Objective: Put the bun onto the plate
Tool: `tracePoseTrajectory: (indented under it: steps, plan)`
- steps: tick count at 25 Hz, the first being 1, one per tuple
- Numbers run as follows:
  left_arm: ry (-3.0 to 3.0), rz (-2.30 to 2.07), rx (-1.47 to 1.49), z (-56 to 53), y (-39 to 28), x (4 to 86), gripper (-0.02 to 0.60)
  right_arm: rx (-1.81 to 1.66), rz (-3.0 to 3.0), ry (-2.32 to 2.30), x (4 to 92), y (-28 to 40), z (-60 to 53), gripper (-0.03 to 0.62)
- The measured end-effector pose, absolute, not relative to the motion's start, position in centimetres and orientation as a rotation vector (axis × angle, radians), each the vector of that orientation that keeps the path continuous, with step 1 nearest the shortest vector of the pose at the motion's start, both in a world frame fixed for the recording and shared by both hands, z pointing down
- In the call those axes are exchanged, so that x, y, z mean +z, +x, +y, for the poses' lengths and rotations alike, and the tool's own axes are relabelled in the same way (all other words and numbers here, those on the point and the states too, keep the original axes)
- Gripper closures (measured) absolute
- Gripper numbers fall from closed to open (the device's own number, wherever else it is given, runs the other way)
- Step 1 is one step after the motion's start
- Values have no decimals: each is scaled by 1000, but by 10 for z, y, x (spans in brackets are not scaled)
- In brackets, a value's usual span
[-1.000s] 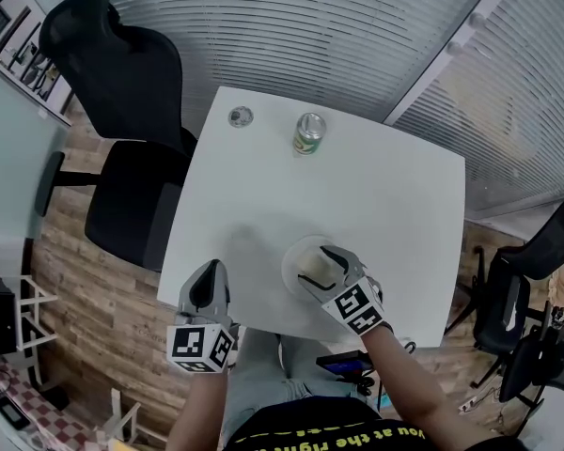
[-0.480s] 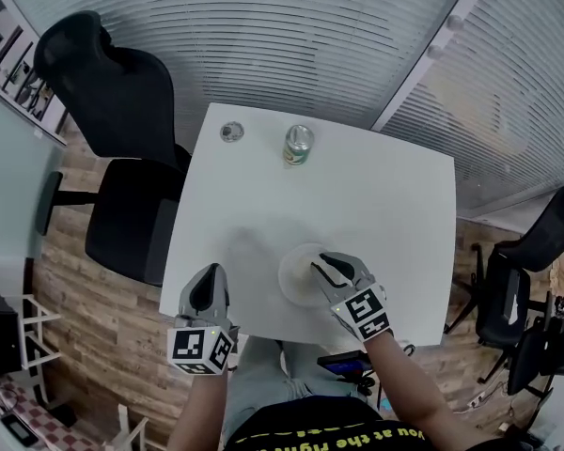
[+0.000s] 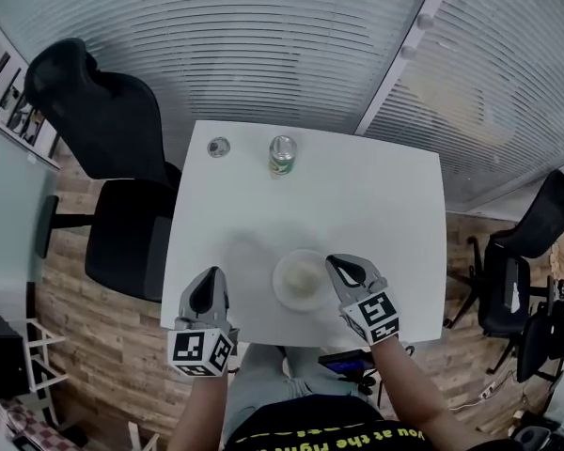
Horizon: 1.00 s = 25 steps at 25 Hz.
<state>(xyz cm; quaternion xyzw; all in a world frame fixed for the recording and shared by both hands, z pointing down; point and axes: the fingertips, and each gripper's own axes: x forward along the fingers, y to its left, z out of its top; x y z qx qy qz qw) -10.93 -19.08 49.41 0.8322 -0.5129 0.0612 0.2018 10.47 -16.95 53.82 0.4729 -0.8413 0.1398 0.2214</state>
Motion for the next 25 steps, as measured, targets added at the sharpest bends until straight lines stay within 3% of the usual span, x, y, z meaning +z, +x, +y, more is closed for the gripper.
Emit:
tracePoseTrajectory:
  steps: [25]
  plan:
    - [2459, -1331, 154, -205, -79, 462, 581, 291, -2305, 1675, 452, 177, -150, 586]
